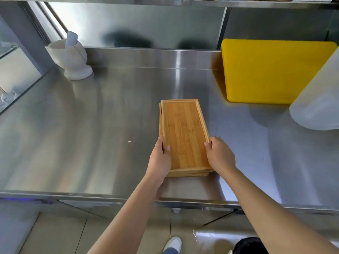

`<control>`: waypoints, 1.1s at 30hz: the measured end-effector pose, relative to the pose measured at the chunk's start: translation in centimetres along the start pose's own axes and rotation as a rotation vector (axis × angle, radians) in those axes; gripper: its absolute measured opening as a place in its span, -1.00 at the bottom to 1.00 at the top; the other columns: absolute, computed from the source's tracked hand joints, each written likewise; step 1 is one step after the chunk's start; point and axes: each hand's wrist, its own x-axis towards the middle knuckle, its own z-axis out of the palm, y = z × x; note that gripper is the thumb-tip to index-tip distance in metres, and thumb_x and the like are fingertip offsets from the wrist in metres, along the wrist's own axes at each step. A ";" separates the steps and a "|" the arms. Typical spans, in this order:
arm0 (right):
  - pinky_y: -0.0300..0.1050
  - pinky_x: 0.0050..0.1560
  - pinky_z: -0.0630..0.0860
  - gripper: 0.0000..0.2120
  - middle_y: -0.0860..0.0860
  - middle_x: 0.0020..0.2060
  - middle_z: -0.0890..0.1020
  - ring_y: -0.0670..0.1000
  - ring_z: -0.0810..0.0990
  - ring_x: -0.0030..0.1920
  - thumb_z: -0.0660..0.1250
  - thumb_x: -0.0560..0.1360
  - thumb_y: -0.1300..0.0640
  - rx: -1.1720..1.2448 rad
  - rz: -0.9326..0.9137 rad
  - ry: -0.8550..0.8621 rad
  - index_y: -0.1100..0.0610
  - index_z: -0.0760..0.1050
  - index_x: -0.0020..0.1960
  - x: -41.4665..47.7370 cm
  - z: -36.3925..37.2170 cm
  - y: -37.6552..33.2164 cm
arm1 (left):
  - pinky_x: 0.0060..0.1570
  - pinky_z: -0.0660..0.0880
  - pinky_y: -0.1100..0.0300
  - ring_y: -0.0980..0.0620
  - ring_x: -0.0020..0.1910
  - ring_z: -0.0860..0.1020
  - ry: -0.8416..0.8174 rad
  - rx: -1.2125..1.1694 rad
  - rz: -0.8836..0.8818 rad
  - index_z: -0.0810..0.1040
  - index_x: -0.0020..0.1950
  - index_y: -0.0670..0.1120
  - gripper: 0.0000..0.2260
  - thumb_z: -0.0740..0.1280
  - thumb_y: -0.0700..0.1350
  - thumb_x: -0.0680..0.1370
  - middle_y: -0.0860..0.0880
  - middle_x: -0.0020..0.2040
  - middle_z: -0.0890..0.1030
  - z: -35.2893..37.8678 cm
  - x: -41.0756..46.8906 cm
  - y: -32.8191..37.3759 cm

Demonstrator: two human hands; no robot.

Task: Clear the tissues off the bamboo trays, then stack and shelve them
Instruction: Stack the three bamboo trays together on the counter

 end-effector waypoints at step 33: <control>-0.16 0.22 0.29 0.09 -0.19 0.29 0.37 -0.21 0.34 0.23 0.54 0.22 -0.01 0.393 -0.125 -0.452 -0.19 -0.20 0.41 -2.4 1.2 2.4 | 0.22 0.35 0.21 0.12 0.23 0.40 -0.065 0.294 0.257 0.10 0.46 0.06 -0.25 0.45 -0.04 0.40 0.08 0.28 0.45 -2.3 -2.5 -3.8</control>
